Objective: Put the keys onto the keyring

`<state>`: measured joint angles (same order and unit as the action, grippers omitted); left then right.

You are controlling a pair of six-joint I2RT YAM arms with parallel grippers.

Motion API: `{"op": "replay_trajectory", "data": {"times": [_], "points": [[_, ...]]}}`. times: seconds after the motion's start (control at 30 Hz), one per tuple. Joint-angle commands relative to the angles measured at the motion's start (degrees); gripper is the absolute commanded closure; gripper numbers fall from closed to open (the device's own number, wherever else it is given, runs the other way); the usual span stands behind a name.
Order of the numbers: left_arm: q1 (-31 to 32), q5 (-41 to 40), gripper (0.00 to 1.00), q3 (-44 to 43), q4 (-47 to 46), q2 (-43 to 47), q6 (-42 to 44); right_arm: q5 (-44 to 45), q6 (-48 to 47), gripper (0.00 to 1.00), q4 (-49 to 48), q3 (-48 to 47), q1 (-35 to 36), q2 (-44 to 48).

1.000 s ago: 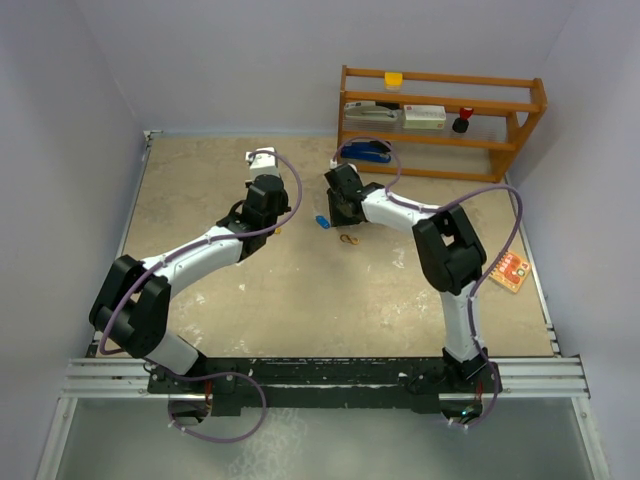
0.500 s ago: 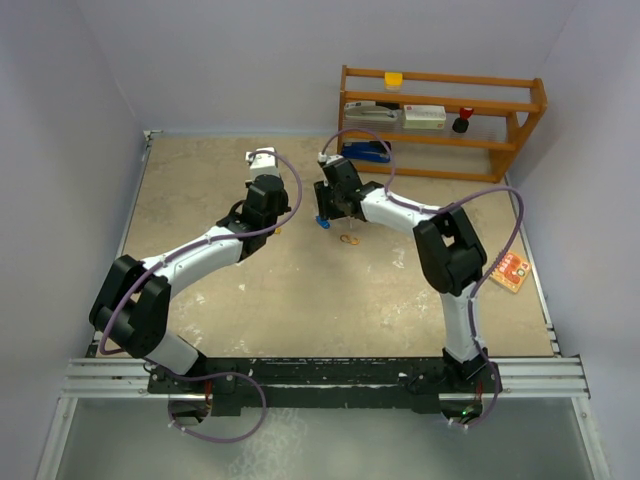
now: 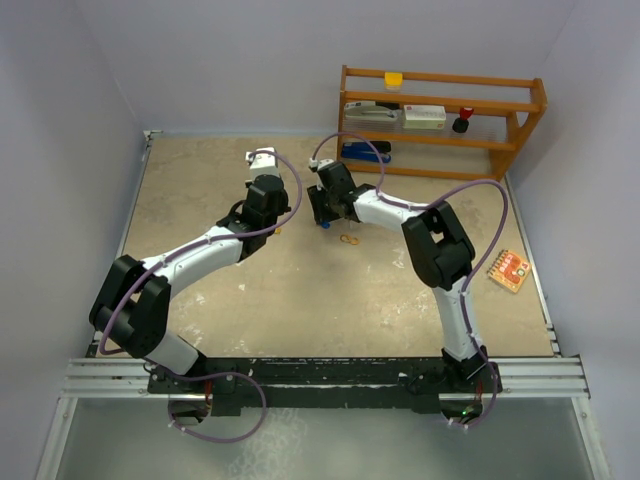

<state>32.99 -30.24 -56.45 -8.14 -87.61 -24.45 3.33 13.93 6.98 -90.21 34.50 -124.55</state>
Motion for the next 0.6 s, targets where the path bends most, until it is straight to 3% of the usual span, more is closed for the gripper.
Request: {"op": "replay_trajectory", "data": {"times": [0.0, 0.17, 0.57], "points": [[-0.48, -0.43, 1.0, -0.28, -2.24, 1.44, 0.66, -0.44, -1.47, 0.52, -0.5, -2.39, 0.3, -0.54], [-0.47, -0.35, 1.0, -0.31, -2.32, 1.18, 0.63, -0.6, -1.71, 0.54, -0.89, -2.53, 0.3, -1.44], [-0.47, -0.43, 1.0, -0.39, -2.32, 0.96, 0.72, -0.87, -1.45, 0.73, -2.26, -1.52, 0.29, -1.07]]}}
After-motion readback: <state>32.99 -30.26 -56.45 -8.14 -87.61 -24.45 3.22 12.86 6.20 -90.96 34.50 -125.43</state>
